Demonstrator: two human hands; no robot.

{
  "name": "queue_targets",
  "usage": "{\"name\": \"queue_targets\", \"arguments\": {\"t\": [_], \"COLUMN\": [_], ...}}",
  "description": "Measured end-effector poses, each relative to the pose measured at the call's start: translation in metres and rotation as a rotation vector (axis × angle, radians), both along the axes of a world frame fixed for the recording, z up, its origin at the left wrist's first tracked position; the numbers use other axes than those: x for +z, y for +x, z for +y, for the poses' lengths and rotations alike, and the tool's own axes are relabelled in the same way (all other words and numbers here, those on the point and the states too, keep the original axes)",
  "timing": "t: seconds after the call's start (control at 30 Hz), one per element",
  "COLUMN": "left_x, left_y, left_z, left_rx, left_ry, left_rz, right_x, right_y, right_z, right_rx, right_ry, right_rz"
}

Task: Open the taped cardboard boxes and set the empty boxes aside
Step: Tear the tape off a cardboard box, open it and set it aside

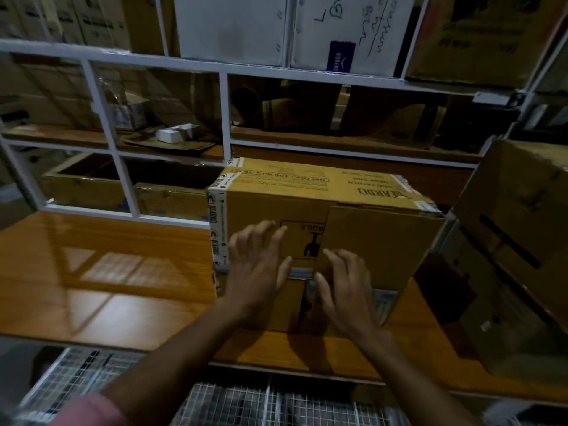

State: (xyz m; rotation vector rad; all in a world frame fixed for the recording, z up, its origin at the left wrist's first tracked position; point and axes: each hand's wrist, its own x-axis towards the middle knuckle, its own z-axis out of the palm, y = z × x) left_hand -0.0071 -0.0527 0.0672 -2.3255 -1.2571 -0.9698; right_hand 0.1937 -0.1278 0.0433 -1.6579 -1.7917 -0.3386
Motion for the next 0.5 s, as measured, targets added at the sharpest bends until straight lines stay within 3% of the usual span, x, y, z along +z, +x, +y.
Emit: {"name": "queue_targets", "arguments": {"t": [0.13, 0.27, 0.37, 0.5], "left_x": [0.072, 0.114, 0.129, 0.146], "left_y": [0.007, 0.008, 0.011, 0.016], "left_z": [0.009, 0.034, 0.04, 0.047], "left_rx": [-0.02, 0.069, 0.037, -0.062], "left_ry": [0.064, -0.165, -0.244, -0.111], "left_rz": [0.066, 0.249, 0.295, 0.24], "right_x": [0.069, 0.13, 0.164, 0.186], "right_y": [0.0, 0.006, 0.022, 0.051], "right_z": [0.007, 0.024, 0.046, 0.074], "right_rx": [-0.002, -0.04, -0.071, -0.144], "right_ry": [0.204, 0.223, 0.097, -0.234], "right_rz": [-0.027, -0.107, -0.12, -0.141]}}
